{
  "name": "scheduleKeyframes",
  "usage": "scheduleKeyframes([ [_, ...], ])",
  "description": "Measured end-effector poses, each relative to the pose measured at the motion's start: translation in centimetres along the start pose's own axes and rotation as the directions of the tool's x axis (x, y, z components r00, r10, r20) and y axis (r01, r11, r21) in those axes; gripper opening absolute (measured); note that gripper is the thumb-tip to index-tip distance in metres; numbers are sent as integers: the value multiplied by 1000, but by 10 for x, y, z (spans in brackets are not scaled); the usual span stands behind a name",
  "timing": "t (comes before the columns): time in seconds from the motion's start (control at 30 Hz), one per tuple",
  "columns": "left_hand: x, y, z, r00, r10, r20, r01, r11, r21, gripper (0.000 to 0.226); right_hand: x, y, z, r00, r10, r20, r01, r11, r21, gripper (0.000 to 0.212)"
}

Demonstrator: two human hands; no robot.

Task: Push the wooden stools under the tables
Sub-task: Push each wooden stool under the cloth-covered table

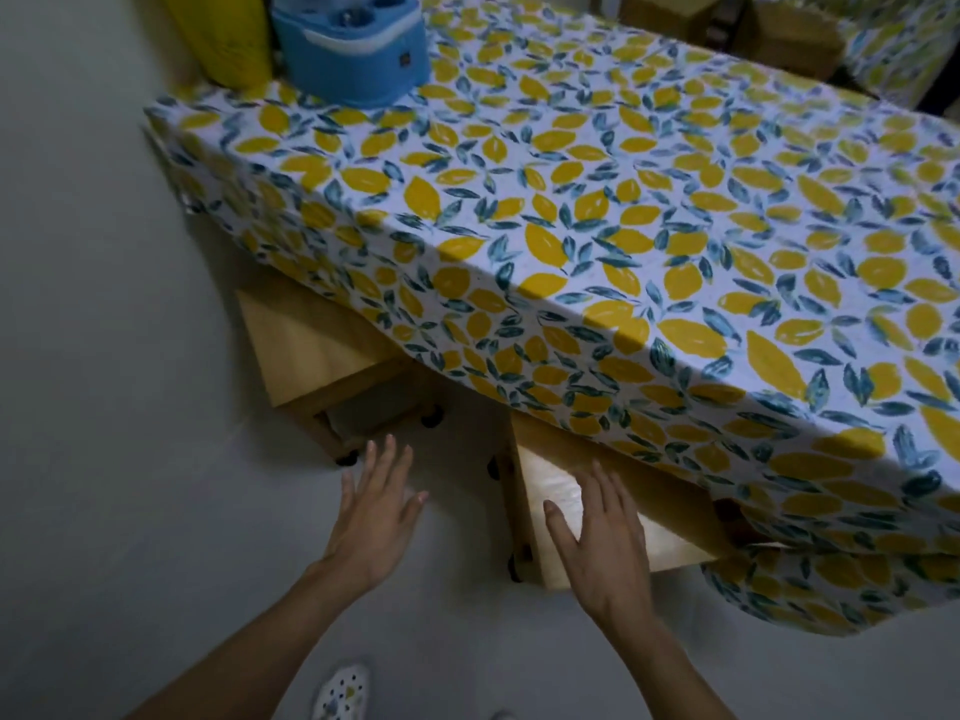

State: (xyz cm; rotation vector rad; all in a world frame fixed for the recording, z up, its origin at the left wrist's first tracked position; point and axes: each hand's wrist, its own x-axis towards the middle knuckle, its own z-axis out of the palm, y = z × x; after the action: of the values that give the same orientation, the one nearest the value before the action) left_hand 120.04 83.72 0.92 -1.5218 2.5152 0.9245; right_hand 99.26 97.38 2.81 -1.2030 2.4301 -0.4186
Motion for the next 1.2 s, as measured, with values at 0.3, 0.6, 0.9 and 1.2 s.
scheduleKeyframes([
  [0.3,56,-158,-81,997,-41,-63,46,996,78,60,61,-125,81,994,-52,96,58,996,-62,67],
  [0.6,200,-332,-142,996,46,73,-61,972,226,63,149,-294,252,987,-78,140,81,997,-15,81],
  [0.9,329,-388,-136,969,168,180,-232,868,439,68,233,-364,345,993,-83,81,97,976,-195,100],
  [1.2,349,-402,-119,950,270,154,-311,840,445,67,238,-353,373,989,-151,4,146,947,-286,99],
])
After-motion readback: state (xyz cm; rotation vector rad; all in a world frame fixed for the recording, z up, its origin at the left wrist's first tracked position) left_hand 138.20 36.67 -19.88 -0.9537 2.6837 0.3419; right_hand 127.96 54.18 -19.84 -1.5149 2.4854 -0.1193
